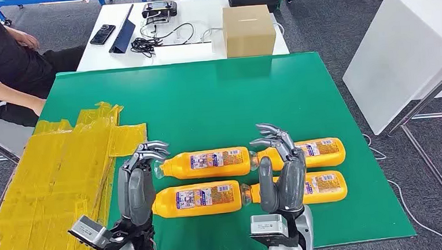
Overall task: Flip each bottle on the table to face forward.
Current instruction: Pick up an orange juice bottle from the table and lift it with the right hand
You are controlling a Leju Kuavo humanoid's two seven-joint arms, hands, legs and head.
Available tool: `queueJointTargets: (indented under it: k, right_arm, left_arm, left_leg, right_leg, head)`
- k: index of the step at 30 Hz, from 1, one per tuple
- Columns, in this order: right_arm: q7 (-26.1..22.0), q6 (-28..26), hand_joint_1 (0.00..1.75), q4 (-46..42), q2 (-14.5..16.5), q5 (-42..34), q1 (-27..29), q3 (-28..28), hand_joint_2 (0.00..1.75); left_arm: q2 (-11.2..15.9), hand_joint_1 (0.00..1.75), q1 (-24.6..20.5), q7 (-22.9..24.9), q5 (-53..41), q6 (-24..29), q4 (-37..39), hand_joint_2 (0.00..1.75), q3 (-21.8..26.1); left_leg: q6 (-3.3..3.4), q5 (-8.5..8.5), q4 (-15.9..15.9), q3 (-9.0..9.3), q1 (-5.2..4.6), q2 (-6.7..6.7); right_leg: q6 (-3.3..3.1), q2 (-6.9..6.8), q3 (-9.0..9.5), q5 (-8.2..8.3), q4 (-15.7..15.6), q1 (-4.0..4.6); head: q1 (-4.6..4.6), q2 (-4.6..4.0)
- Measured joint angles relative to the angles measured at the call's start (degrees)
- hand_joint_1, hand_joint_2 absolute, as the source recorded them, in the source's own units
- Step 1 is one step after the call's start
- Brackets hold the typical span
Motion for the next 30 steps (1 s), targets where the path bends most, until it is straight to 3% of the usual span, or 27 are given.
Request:
queueJointTargets:
  k: [4, 7, 8, 10, 11, 12, 14, 19, 23, 30]
  right_arm:
    - [-2.34, 2.98, 1.75, 0.47, 0.01, -3.97, -0.14, 0.09, 0.00]
    - [-10.15, 17.24, 1.68, 3.78, 0.13, -21.64, -0.72, 0.36, 0.00]
    - [-12.03, 21.66, 1.47, 5.08, 0.23, -27.17, -0.85, 0.46, 0.00]
    - [-13.47, 25.13, 0.65, 6.82, 0.44, -31.22, -1.17, 0.67, 0.00]
    - [-13.60, 25.16, 0.28, 7.39, 0.51, -30.80, -1.43, 0.74, 0.00]
    - [-13.57, 24.99, 0.06, 7.81, 0.54, -29.87, -1.65, 0.76, 0.00]
    - [-13.38, 24.77, 0.00, 8.44, 0.54, -28.67, -1.85, 0.78, 0.00]
    - [-11.80, 23.69, 0.00, 9.37, 0.54, -24.91, -2.26, 1.07, 0.00]
    - [-7.87, 21.53, 0.00, 10.46, 0.52, -18.26, -2.93, 1.83, 0.00]
    - [-2.97, 21.21, 0.00, 12.35, 0.52, -13.99, -3.73, 2.67, 0.00]
  left_arm:
    - [0.00, 1.75, 0.44, -1.05, 1.25, 2.15, -0.07, 0.00, 0.38]
    - [0.18, 1.75, 2.46, -3.26, 5.12, 5.02, -0.90, 0.00, 2.95]
    - [0.30, 1.75, 3.06, -3.61, 5.95, 4.73, -1.19, 0.00, 4.14]
    - [0.46, 1.75, 3.87, -3.84, 6.50, 3.53, -1.42, 0.00, 5.98]
    - [0.47, 1.31, 4.17, -3.88, 6.51, 2.97, -1.45, 0.00, 6.62]
    - [0.44, 0.87, 4.40, -3.89, 6.40, 2.63, -1.46, 0.00, 7.09]
    - [0.31, 0.00, 4.67, -3.91, 6.11, 2.01, -1.48, 0.00, 7.89]
    - [-0.28, 0.00, 5.16, -3.95, 4.59, -2.38, -1.86, 0.00, 9.37]
    - [-0.48, 0.00, 5.18, -3.96, 4.77, -2.65, -1.86, 0.00, 10.08]
    - [-0.95, 0.00, 5.55, -3.96, 5.42, -2.63, -1.86, 0.00, 11.27]
  left_leg:
    - [0.00, -0.01, -0.02, -0.06, 0.00, 0.00]
    - [-0.03, -0.03, -0.03, -0.03, 0.02, 0.09]
    - [-0.03, -0.02, -0.02, -0.04, 0.03, 0.03]
    - [-0.04, 0.00, -0.02, -0.09, 0.05, -0.13]
    - [-0.04, 0.00, -0.02, -0.10, 0.06, -0.15]
    - [-0.04, 0.00, -0.02, -0.10, 0.06, -0.13]
    - [-0.04, 0.00, -0.02, -0.11, 0.06, -0.08]
    - [-0.04, -0.01, -0.02, -0.14, 0.04, -0.09]
    - [-0.04, -0.01, -0.02, -0.14, 0.04, -0.09]
    - [-0.04, -0.01, -0.02, -0.14, 0.05, -0.09]
  right_leg:
    - [0.00, 0.01, 0.03, 0.00, 0.01, 0.03]
    - [0.00, 0.06, -0.01, 0.00, 0.01, 0.06]
    - [-0.01, 0.01, -0.03, -0.01, 0.01, 0.06]
    - [-0.02, -0.12, -0.05, -0.02, 0.01, 0.07]
    - [-0.03, -0.15, -0.05, -0.03, 0.01, 0.08]
    - [-0.03, -0.15, -0.04, -0.03, 0.01, 0.08]
    - [-0.03, -0.13, -0.04, -0.03, 0.01, 0.07]
    - [-0.03, -0.13, -0.06, -0.03, 0.01, 0.06]
    - [-0.03, -0.13, -0.07, -0.03, 0.01, 0.07]
    - [-0.03, -0.13, -0.07, -0.03, 0.01, 0.07]
  head:
    - [0.03, 0.00]
    - [0.00, 0.00]
    - [-0.01, 0.00]
    - [0.00, 0.00]
    - [0.01, 0.00]
    - [0.01, 0.00]
    - [0.02, 0.00]
    - [0.02, 0.00]
    - [0.02, 0.00]
    - [0.02, 0.00]
